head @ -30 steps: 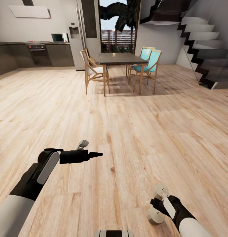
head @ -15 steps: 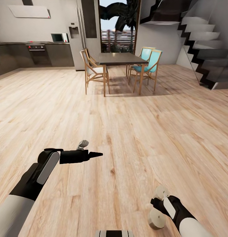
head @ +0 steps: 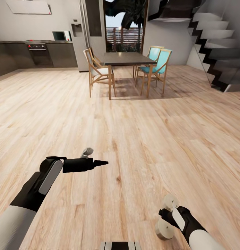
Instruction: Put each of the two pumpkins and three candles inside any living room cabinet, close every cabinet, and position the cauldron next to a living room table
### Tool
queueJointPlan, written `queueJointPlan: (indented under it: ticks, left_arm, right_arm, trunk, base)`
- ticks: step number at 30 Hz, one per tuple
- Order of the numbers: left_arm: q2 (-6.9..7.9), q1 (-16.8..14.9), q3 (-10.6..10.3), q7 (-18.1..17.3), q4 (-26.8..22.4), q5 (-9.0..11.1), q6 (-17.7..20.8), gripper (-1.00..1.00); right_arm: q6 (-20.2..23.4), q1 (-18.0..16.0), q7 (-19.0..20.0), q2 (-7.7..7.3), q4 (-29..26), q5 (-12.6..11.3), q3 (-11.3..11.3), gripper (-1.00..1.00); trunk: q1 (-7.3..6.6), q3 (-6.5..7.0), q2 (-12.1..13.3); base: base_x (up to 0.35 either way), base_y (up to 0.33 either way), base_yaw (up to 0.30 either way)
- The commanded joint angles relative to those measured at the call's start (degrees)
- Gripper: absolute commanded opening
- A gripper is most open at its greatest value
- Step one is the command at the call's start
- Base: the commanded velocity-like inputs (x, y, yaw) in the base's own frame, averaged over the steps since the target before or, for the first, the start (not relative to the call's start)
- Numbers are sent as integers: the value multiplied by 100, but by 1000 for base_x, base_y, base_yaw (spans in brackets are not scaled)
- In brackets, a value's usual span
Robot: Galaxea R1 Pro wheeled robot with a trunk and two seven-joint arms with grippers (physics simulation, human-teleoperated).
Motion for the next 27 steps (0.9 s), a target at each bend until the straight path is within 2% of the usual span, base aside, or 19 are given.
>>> queueJointPlan:
  ticks: [1, 5, 10, 23, 27]
  left_arm:
    - [3, -4, -4, -25, -1, -9, 18, 100]
    - [3, -4, -4, -25, -4, -9, 18, 100]
    - [3, -4, -4, -25, -21, -9, 18, 100]
    - [3, -3, -4, -25, -35, -2, 18, 100]
    - [3, -4, -4, -25, -36, -1, 18, 100]
  right_arm:
    - [22, -1, -37, 1, -10, -61, -7, 100]
    - [22, -1, -40, 1, -10, -58, -5, 100]
    - [22, -1, -42, 2, -10, -54, -3, 100]
    - [22, -1, -43, 2, -10, -43, -6, 100]
    - [22, -1, -40, 4, -10, -38, -3, 100]
  trunk:
    - [1, -27, -4]
    - [11, -116, -9]
    - [11, -116, -9]
    - [45, -404, -26]
    - [45, -404, -26]
  base:
    - [0, 0, 0]
    - [0, 0, 0]
    - [0, 0, 0]
    - [0, 0, 0]
    - [0, 0, 0]
